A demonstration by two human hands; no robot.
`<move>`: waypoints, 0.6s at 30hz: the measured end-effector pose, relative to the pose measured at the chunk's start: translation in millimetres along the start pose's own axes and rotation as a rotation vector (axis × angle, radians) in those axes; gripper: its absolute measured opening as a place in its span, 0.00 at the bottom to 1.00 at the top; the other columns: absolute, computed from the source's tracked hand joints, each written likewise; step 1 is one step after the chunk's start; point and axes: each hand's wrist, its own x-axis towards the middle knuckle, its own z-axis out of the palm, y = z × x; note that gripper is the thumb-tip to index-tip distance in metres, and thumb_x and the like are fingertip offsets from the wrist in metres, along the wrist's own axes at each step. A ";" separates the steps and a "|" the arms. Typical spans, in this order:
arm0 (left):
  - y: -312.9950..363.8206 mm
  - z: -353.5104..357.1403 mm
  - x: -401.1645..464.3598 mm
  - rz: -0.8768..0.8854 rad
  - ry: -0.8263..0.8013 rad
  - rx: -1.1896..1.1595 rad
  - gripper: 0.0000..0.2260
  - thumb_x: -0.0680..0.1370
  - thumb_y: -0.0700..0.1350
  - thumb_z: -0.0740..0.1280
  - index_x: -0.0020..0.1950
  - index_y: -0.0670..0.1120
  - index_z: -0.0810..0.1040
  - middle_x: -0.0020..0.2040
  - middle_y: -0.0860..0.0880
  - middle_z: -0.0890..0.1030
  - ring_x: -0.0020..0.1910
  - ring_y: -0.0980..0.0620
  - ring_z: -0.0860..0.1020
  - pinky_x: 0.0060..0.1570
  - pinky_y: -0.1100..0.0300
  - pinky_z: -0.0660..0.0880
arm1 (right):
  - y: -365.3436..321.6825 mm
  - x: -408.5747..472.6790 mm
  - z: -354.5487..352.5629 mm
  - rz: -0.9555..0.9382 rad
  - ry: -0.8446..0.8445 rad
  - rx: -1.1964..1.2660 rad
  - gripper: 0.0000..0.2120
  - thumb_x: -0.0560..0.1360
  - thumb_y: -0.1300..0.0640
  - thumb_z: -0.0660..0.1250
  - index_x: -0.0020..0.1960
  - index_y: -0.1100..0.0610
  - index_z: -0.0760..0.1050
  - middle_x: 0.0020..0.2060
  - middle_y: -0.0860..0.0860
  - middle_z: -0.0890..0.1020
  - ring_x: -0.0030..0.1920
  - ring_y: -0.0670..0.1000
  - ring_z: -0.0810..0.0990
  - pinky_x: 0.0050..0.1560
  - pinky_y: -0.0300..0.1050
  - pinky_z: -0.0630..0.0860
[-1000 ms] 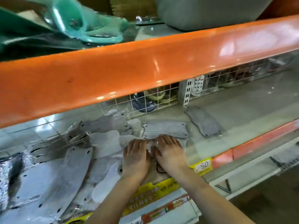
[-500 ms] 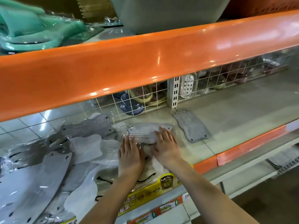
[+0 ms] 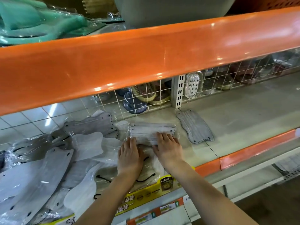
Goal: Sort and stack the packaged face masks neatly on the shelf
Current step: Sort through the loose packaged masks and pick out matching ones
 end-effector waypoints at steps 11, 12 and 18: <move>-14.1 -8.5 2.9 0.052 -0.007 -0.122 0.24 0.79 0.49 0.63 0.73 0.45 0.60 0.73 0.46 0.62 0.70 0.46 0.63 0.68 0.54 0.60 | 13.2 -7.0 -8.1 -0.076 -0.050 -0.036 0.19 0.74 0.68 0.61 0.64 0.57 0.69 0.62 0.53 0.69 0.66 0.55 0.66 0.66 0.50 0.65; -14.7 -8.1 3.2 0.051 -0.004 -0.140 0.24 0.79 0.48 0.64 0.73 0.45 0.61 0.72 0.46 0.63 0.70 0.46 0.63 0.67 0.53 0.61 | 13.7 -6.8 -8.3 -0.072 -0.046 -0.018 0.19 0.75 0.68 0.61 0.64 0.57 0.69 0.62 0.53 0.69 0.66 0.55 0.66 0.66 0.50 0.65; -19.4 -14.0 11.9 0.051 0.054 -0.311 0.28 0.77 0.40 0.66 0.75 0.50 0.60 0.71 0.44 0.67 0.64 0.44 0.71 0.63 0.45 0.70 | 16.7 -6.7 -32.6 0.008 0.011 0.173 0.14 0.78 0.55 0.61 0.63 0.54 0.72 0.58 0.53 0.71 0.57 0.58 0.75 0.59 0.49 0.69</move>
